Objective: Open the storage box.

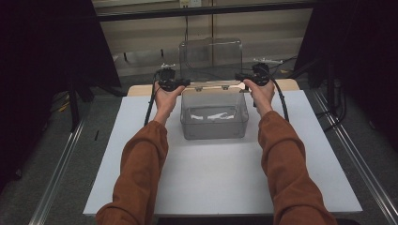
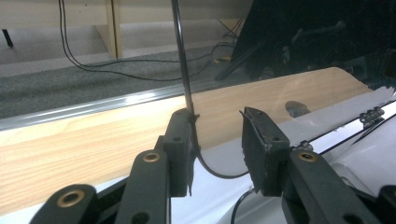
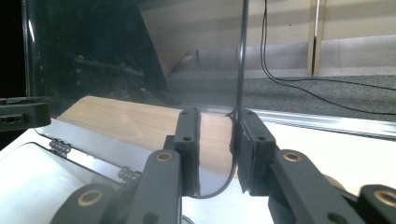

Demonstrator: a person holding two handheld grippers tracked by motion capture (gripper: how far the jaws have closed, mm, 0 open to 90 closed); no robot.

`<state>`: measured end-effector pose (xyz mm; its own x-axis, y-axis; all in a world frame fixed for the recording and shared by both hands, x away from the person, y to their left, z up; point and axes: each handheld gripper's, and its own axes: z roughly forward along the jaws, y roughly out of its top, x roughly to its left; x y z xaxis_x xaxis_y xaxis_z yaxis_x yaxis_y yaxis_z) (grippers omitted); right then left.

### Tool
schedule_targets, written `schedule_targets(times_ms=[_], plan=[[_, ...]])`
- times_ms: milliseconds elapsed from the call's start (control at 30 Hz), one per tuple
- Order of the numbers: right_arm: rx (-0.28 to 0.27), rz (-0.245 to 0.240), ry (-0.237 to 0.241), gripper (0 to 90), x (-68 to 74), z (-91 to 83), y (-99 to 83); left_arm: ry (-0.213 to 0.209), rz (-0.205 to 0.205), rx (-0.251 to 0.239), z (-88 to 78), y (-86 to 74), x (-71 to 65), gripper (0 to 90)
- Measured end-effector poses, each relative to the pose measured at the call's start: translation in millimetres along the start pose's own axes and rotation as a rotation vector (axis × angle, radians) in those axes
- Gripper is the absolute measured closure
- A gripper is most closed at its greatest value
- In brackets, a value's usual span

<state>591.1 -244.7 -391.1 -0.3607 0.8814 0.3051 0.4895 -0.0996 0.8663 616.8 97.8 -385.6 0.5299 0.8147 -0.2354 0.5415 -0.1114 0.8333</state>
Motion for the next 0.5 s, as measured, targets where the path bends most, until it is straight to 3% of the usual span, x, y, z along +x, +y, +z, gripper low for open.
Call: schedule_targets(times_ms=[233, 367, 500], plan=[[0.011, 0.032, 0.008, 70.9, -2.1, 1.9, 0.0, 0.008, -0.006, 0.022, 1.1, 2.1, -0.1, 63.5], [0.025, 0.026, -0.010, 68.9, -0.4, 3.9, 0.7, 0.041, -0.004, 0.037, 3.5, 3.3, -5.2, 60.1], [0.031, 0.045, -0.008, 68.4, -1.1, 5.4, 0.4, 0.015, -0.015, 0.041, 4.3, 2.7, -1.1, 59.3]])
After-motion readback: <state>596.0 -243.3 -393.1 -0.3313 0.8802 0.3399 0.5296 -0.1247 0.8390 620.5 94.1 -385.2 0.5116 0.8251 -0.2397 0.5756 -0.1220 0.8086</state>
